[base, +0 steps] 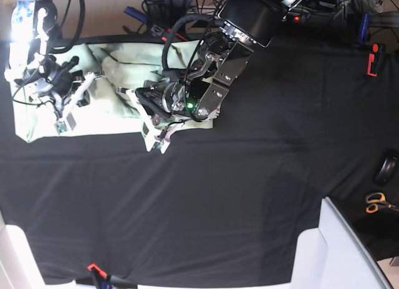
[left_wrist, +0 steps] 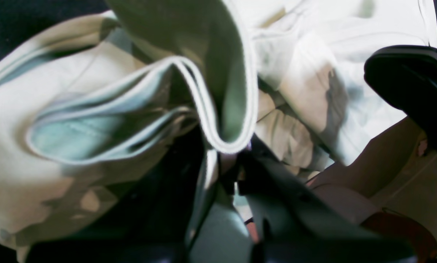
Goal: Fold the T-shirt properly
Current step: 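Drag the held strip end over toward the right gripper, folding it in half, then open the left gripper and raise it away from the shirt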
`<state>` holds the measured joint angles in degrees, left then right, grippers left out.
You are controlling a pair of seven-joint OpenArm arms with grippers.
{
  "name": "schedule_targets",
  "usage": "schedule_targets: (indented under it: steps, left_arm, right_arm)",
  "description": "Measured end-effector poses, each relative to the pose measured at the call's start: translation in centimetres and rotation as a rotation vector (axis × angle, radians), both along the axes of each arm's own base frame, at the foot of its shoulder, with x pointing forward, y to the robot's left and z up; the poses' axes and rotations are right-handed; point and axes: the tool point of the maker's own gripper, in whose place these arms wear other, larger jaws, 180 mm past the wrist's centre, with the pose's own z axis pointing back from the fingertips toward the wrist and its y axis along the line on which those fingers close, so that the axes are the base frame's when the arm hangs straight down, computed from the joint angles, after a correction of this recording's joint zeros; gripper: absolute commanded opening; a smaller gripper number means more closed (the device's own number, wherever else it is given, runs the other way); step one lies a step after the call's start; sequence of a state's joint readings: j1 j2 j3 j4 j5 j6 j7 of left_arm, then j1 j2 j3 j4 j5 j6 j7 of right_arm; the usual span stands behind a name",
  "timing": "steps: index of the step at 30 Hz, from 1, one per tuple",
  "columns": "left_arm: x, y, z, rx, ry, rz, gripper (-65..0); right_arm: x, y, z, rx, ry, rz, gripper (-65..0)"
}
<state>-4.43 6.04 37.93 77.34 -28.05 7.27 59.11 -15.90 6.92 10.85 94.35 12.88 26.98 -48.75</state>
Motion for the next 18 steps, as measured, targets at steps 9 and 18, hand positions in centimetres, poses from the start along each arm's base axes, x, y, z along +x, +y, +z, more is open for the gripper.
schedule_targets:
  steps: [9, 18]
  left_arm:
    - [-1.1, -3.0, 1.0, -0.007, -0.035, -0.127, -41.3]
    - [-1.1, -2.7, 0.9, 0.002, -0.036, -0.130, -41.0]
  right_arm:
    - [0.0, -0.1, 0.0, -0.002, 0.000, 0.001, -65.0]
    - [0.0, -0.1, 0.0, -0.003, 0.000, 0.001, -65.0]
